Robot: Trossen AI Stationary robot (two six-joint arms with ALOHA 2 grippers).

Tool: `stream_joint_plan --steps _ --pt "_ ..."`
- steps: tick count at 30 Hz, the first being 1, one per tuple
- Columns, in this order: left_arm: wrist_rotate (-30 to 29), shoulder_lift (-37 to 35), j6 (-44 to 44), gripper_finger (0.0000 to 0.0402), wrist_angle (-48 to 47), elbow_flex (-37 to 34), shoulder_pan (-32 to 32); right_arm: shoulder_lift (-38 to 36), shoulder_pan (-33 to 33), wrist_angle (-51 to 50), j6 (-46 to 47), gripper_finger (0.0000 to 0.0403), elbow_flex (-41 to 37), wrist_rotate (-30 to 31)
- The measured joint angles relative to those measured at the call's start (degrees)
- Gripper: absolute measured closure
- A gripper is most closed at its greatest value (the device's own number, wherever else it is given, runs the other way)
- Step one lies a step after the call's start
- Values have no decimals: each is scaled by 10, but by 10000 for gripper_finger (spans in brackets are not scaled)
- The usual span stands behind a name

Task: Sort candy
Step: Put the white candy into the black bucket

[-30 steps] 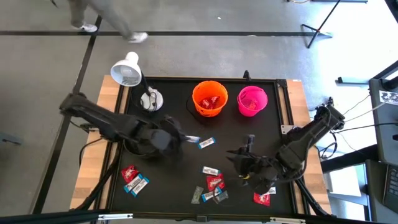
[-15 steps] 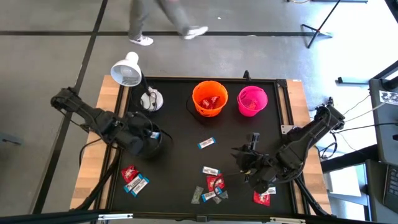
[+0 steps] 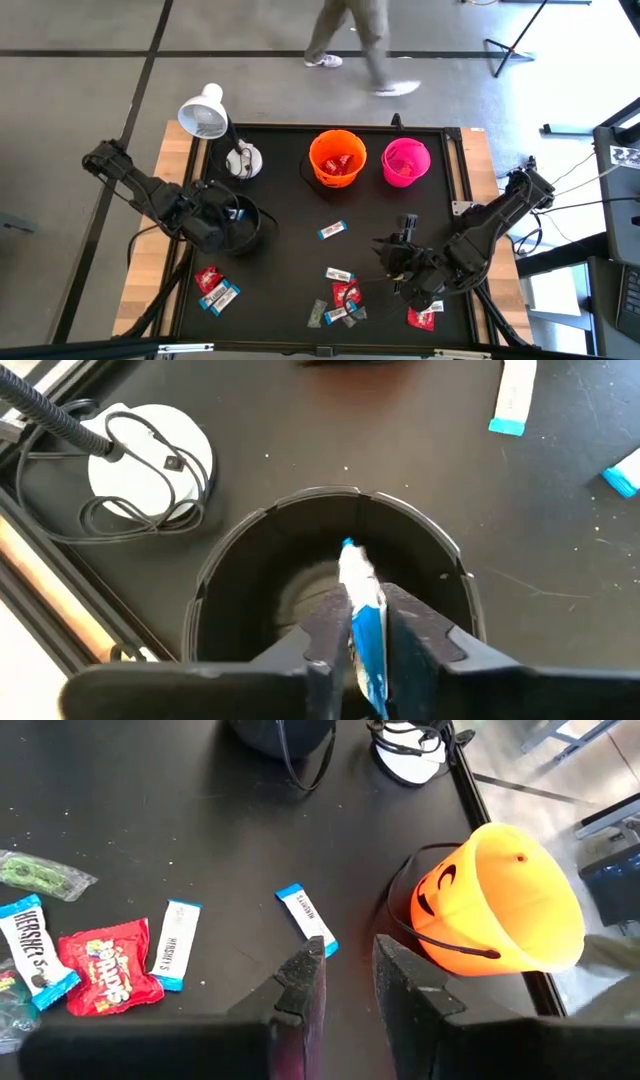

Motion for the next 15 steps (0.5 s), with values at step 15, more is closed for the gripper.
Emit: stream_joint_plan --steps 15 --pt "-118 0 30 263 87 0 -20 0 0 -37 5 318 0 -133"
